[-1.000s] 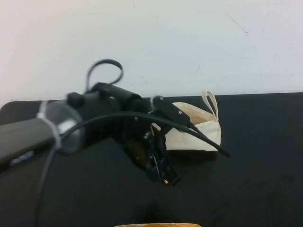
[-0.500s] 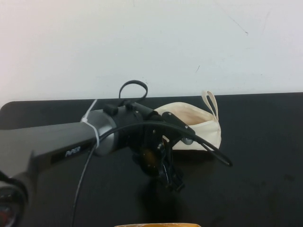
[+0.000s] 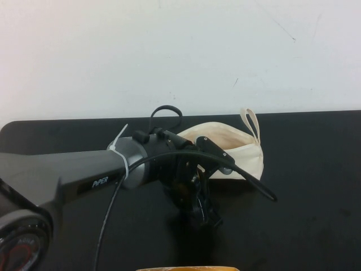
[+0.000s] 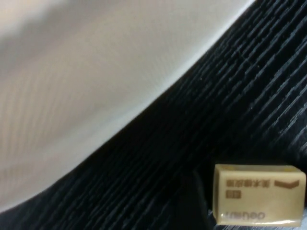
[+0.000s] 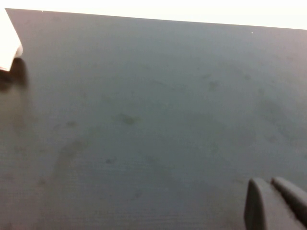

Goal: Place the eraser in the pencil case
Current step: Pick up the eraser from the table, then place the eraser on the pencil case

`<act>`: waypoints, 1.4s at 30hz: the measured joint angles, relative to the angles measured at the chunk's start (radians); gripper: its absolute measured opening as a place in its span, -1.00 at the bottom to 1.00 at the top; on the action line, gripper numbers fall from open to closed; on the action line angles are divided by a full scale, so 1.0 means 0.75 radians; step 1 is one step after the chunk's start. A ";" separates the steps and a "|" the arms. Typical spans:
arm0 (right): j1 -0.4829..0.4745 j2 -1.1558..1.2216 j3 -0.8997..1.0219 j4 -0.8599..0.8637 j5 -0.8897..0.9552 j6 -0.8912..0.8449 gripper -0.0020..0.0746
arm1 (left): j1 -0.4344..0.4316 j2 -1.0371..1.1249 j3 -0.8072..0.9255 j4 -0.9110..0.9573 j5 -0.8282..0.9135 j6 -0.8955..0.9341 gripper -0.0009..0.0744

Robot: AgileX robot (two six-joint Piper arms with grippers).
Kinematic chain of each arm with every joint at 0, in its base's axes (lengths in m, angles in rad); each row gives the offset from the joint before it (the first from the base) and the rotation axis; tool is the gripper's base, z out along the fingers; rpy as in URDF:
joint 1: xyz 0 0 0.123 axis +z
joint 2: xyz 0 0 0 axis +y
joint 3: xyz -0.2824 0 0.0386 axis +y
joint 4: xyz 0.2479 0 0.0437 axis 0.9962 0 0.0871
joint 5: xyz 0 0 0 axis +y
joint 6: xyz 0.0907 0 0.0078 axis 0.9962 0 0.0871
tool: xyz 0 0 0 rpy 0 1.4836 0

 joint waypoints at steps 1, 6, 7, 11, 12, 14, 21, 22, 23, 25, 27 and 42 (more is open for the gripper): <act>0.000 0.000 0.000 0.000 0.000 0.000 -0.95 | 0.000 0.000 0.000 0.000 0.000 0.000 0.24; 0.000 0.000 0.000 0.000 0.000 0.000 -0.95 | 0.000 0.000 0.000 0.000 0.000 0.000 -0.23; 0.000 0.000 0.000 0.000 0.000 0.000 -0.95 | 0.000 0.000 0.000 0.000 0.002 0.000 -0.22; 0.000 0.000 0.000 0.000 0.000 0.000 -0.95 | 0.000 0.000 -0.003 -0.006 0.026 -0.015 -0.22; 0.000 0.000 0.000 0.000 0.000 0.000 -0.95 | 0.000 0.000 -0.003 -0.017 0.032 -0.022 -0.22; 0.000 0.000 0.000 0.000 0.000 0.000 -0.95 | 0.000 -0.005 -0.003 -0.034 0.052 -0.031 -0.22; 0.000 0.000 0.000 0.000 0.000 0.000 -0.95 | 0.000 -0.076 -0.081 -0.107 0.270 -0.037 -0.22; 0.000 0.000 0.000 0.000 0.000 0.000 -0.95 | 0.000 -0.095 -0.105 -0.114 0.312 -0.037 -0.22; 0.000 0.000 0.000 0.000 0.000 0.000 -0.95 | 0.000 -0.112 -0.138 -0.125 0.353 -0.037 -0.22; 0.000 0.000 0.000 0.000 0.000 0.000 -0.95 | 0.000 -0.142 -0.215 -0.146 0.417 -0.037 -0.22; 0.000 0.000 0.000 0.000 0.000 0.000 -0.95 | 0.000 -0.171 -0.303 -0.167 0.459 -0.037 -0.22; 0.000 0.000 0.000 0.000 0.000 0.000 -0.95 | 0.000 -0.072 -0.508 0.035 -0.041 -0.044 -0.22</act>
